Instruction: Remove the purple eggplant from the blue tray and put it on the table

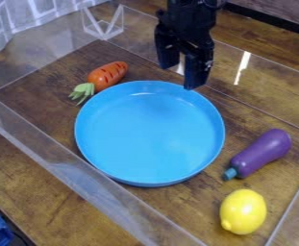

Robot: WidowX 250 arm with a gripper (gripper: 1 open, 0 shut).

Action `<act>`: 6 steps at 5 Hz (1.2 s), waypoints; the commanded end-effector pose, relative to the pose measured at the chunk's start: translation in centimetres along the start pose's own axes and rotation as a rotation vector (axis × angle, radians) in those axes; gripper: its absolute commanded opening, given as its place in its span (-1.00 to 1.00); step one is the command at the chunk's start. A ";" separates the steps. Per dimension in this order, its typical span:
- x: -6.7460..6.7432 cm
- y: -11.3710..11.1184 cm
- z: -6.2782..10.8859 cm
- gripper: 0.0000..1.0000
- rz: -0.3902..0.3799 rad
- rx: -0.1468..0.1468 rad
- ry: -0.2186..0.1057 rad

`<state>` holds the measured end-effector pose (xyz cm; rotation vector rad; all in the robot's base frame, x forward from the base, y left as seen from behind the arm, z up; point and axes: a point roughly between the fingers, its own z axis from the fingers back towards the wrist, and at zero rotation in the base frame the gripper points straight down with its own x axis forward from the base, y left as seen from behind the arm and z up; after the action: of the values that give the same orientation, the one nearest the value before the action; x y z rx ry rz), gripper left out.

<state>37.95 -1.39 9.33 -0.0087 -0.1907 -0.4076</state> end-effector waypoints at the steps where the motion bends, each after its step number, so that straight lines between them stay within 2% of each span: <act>1: 0.8 -0.4 4.6 1.00 -0.007 0.047 -0.096; 2: 0.3 -1.1 5.3 1.00 0.071 0.040 -0.106; 6: 0.2 -1.5 3.2 1.00 0.039 0.009 -0.054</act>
<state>36.59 -1.90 10.99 -0.0179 -0.1992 -0.3455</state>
